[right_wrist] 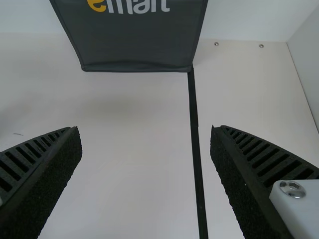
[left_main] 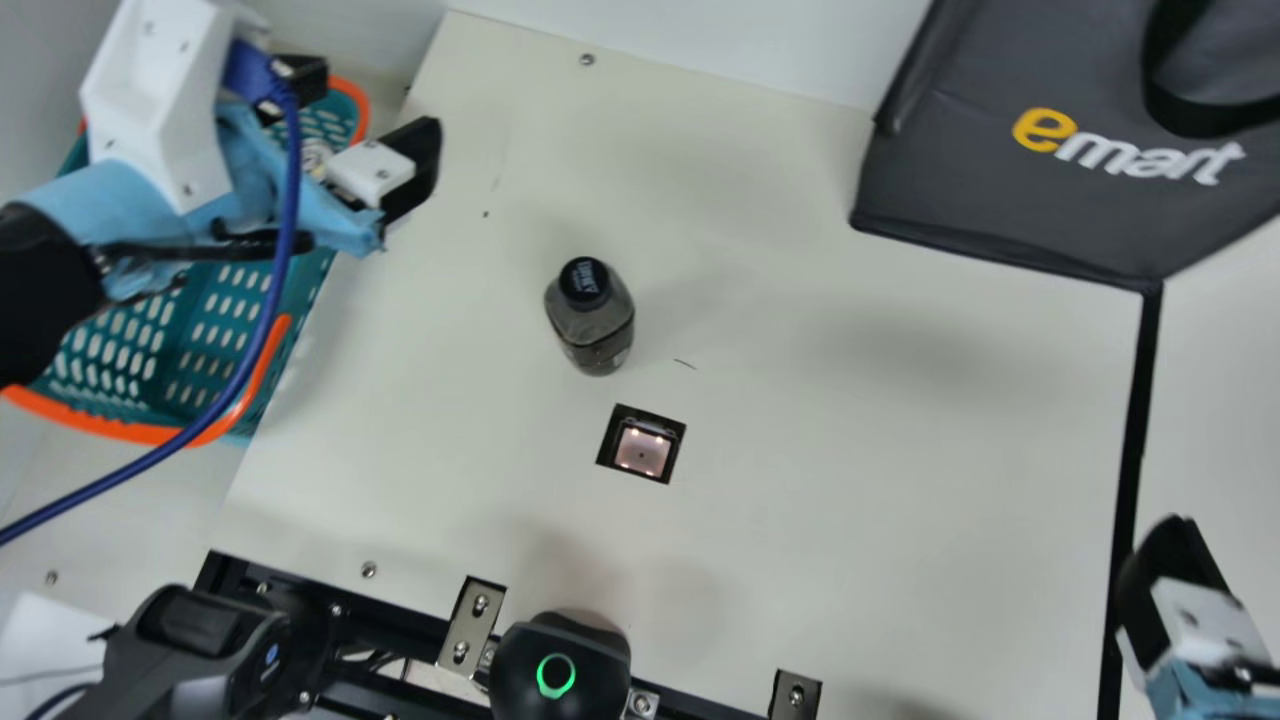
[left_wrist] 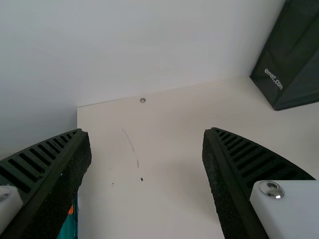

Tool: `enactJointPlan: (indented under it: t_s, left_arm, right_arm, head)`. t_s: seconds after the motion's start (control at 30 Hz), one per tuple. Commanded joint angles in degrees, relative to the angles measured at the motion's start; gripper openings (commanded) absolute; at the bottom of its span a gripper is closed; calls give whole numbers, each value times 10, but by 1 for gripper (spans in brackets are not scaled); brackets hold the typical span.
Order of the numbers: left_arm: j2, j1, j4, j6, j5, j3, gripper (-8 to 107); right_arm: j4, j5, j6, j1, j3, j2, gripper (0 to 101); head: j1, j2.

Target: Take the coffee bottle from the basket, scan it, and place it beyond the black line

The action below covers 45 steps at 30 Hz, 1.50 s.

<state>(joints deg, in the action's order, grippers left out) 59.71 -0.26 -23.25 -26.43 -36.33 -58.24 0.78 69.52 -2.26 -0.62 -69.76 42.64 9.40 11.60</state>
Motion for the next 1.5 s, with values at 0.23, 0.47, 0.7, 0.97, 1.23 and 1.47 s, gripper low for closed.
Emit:
enactJointPlan:
  t_s: [0.23,0.47,0.7,0.97,1.23,1.47]
  left_arm:
    - [0,0,0,0,0,0,90]
    - [0,0,0,0,0,0,90]
    - [0,0,0,0,0,0,90]
    - [2,-20,15,23,0,-3,90]
    - [2,-42,8,33,-7,-4,90]
    - [-4,-66,-17,20,-12,7,90]
  right_arm:
    - [0,0,0,0,0,0,91]
    - [0,0,0,0,0,0,91]
    - [0,0,0,0,0,0,91]
    - [0,0,0,0,0,0,91]
    - [0,0,0,0,0,0,91]
    - [0,0,0,0,0,0,91]
  head:
    - [-15,-132]
    - [-15,-132]
    - [-15,-132]
    - [-15,-132]
    - [-15,-132]
    - [-15,-132]
